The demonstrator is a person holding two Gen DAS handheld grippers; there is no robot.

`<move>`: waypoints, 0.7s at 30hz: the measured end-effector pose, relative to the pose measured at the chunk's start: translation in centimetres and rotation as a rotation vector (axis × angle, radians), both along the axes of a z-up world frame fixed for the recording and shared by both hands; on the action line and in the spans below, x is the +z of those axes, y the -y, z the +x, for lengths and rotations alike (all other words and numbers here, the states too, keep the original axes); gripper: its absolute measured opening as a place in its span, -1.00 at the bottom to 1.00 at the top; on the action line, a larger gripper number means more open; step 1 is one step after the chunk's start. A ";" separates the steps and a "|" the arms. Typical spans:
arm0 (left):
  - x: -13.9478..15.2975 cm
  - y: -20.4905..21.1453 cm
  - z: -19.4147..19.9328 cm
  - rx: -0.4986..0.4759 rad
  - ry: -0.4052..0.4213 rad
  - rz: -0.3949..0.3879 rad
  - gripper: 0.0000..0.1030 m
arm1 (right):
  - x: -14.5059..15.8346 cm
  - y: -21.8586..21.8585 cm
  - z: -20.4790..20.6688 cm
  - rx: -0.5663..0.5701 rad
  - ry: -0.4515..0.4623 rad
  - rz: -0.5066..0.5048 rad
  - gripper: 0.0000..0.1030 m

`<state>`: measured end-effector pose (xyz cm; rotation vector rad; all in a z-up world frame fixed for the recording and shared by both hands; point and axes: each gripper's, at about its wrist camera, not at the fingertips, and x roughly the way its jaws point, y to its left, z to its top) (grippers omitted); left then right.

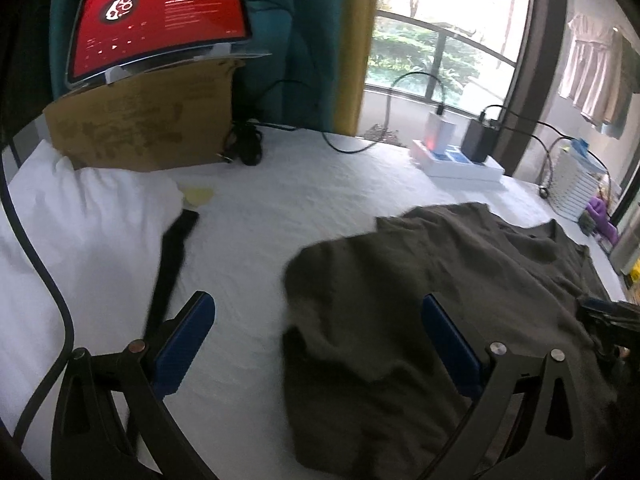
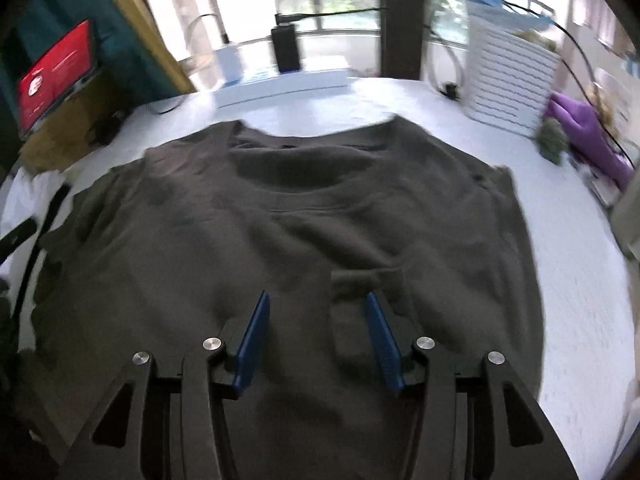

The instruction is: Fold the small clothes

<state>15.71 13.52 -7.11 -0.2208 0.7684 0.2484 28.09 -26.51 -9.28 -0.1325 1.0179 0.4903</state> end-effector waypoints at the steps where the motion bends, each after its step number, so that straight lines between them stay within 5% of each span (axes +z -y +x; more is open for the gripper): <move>1: -0.1 -0.3 0.2 -0.001 -0.004 0.003 0.97 | 0.6 0.2 -0.2 -0.015 0.026 0.004 0.02; 4: -0.6 -0.9 1.1 -0.013 -0.035 0.014 0.97 | 1.8 2.1 -0.2 -0.111 0.074 -0.013 0.07; 6: -1.4 -1.0 1.7 -0.034 -0.060 0.018 0.97 | 1.2 3.5 0.3 -0.155 0.050 -0.024 0.30; 12: -3.3 -0.9 3.2 -0.102 -0.120 -0.008 0.91 | -1.0 1.5 -0.5 -0.049 -0.044 0.031 0.30; 16: -4.2 -0.6 3.3 -0.107 -0.145 0.002 0.43 | 0.0 -1.2 -1.3 0.045 -0.006 0.047 0.30; 20: -3.9 -0.1 2.4 -0.143 -0.125 0.001 -0.61 | 1.6 -0.6 -1.5 0.014 0.052 0.052 0.30; 21: -3.8 -0.1 2.3 -0.145 -0.121 -0.006 -0.71 | 1.9 -0.2 -1.4 0.005 0.057 0.051 0.30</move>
